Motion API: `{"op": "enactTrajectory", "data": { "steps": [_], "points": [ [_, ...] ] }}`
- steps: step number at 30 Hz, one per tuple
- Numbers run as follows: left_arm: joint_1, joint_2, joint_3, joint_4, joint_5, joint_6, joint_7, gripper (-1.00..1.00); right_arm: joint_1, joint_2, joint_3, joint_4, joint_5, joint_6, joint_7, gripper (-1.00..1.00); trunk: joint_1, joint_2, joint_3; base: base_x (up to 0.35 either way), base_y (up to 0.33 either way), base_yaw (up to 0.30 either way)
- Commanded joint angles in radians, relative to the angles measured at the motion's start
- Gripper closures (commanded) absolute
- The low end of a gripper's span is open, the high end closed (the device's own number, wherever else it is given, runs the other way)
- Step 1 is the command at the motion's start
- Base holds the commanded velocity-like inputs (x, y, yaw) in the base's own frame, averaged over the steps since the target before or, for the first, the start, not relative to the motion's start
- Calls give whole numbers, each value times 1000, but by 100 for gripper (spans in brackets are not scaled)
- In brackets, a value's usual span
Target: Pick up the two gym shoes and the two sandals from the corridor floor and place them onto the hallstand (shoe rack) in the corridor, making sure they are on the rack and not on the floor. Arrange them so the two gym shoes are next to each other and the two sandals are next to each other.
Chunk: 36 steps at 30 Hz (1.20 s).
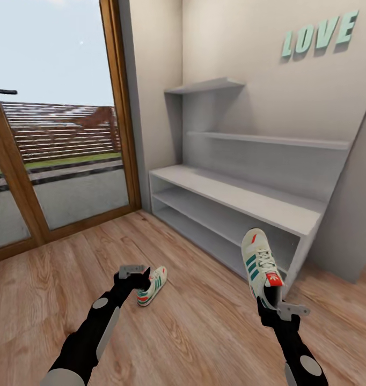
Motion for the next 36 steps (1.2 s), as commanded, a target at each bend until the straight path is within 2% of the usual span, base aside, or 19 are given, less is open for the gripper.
{"op": "enactTrajectory", "data": {
  "steps": [1,11,32,36],
  "points": [
    [0,0,1,-1,6,6,-3,-100,0,0,0,0,1,-2,-1,100,0,0,-1,265,245,-1],
    [0,0,1,-1,6,6,-3,-100,0,0,0,-1,-2,-2,-1,100,0,0,-1,258,249,-47],
    [0,0,1,-1,7,6,-3,-100,0,0,0,-2,-4,-2,-1,100,0,0,-1,141,315,-291],
    [0,0,1,-1,7,6,-3,-100,0,0,0,-2,-2,-2,-1,100,0,0,-1,117,264,-100]
  ]
}}
